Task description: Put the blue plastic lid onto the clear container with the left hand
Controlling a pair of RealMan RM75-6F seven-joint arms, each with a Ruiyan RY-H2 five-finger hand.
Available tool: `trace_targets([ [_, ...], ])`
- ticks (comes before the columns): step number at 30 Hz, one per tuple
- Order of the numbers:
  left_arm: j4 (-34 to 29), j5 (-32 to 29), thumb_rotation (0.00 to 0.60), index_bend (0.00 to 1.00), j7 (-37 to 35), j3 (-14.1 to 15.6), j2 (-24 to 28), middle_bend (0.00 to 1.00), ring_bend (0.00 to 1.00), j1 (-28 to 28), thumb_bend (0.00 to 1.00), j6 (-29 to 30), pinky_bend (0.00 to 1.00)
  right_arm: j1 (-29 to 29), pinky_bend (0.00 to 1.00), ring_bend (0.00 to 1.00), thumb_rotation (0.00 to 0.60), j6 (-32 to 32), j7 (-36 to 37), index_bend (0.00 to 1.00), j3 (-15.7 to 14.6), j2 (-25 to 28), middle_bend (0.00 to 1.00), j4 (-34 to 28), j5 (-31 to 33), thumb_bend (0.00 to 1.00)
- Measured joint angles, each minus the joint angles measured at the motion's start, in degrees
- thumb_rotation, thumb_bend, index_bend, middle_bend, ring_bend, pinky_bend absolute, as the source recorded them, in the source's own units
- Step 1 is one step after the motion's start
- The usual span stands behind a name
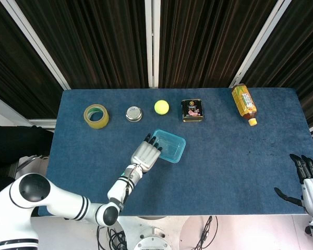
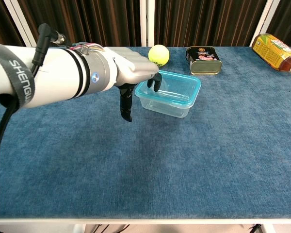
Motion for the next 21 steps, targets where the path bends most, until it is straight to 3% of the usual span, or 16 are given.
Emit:
trace_targets([
  [10,-0.52,10.08,0.600,0.24,-2.44,0.21,-1.66,0.21,0.02,0.75,0.00,-0.59,0.02,0.18,0.05,0.00,0.600,-0.33,-0.08,0.00,-0.01,-0.15,0.09,0.02,0.08,0.08],
  [21,4.37,9.20,0.600,0.24,0.24,0.30,-6.47,0.20,0.02,-0.27,0.00,-1.88,0.02,0.00,0.05,0.00,0.600,-0.38,0.34,0.00,-0.04,-0.26,0.09,0.49,0.45,0.08],
])
